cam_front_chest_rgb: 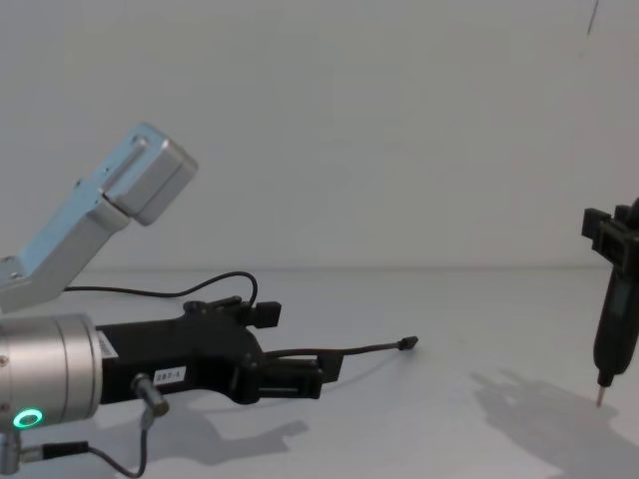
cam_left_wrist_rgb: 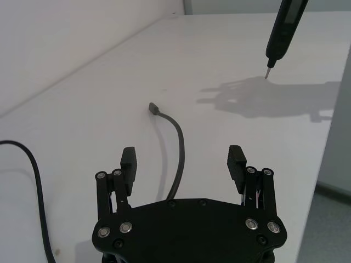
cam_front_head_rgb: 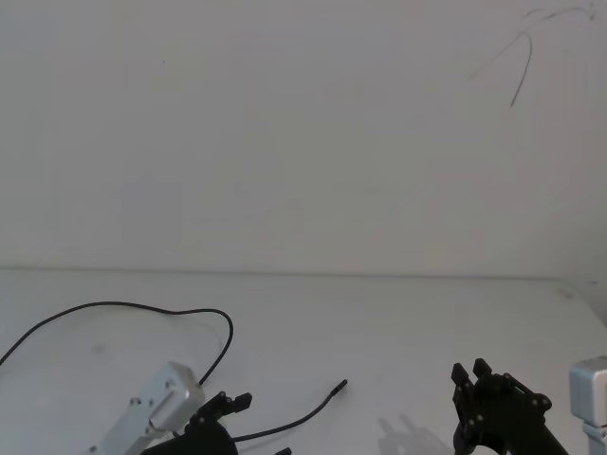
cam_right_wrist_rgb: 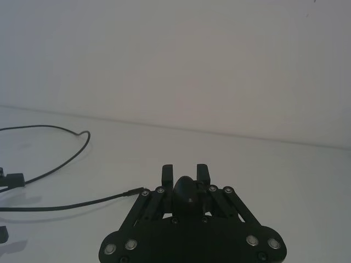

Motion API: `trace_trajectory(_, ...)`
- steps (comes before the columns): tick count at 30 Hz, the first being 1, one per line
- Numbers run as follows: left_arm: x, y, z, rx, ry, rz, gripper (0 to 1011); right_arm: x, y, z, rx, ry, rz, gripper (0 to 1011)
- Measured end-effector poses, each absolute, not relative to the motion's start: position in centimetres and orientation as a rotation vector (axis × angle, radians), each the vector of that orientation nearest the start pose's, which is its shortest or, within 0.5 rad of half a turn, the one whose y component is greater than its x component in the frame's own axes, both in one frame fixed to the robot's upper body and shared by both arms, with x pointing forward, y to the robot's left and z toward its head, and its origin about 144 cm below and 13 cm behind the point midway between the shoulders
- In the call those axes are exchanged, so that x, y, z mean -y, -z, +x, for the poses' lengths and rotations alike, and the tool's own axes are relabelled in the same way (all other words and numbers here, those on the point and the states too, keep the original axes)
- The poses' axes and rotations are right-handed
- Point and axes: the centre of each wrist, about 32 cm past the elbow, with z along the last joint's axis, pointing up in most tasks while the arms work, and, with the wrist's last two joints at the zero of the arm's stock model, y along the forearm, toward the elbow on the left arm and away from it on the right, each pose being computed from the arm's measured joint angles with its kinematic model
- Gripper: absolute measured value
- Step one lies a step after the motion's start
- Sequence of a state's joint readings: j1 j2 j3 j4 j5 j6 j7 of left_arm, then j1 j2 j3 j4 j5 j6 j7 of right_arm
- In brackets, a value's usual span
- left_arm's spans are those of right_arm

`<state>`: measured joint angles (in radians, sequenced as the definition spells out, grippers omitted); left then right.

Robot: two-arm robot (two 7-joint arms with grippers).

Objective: Pick up the data cable with the one hand.

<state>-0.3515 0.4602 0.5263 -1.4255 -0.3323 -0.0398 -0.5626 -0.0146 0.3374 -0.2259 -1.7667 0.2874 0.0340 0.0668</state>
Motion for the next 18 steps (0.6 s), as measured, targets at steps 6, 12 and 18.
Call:
trace_trajectory(6,-23.2,-118.4,53.3,0.194,-0.590,0.197,1001,23.7,-118.9,44.3,0.075,1.229,0.026,251)
trace_trajectory(12,-23.2,-118.9,54.2,0.245,-0.567,0.240,1001,23.7,-118.9,44.3,0.075,1.229,0.026,251)
trace_trajectory(18,-23.3,-119.2,55.1,0.284,-0.545,0.289,1001,23.7,-118.9,44.3,0.075,1.229,0.026,251)
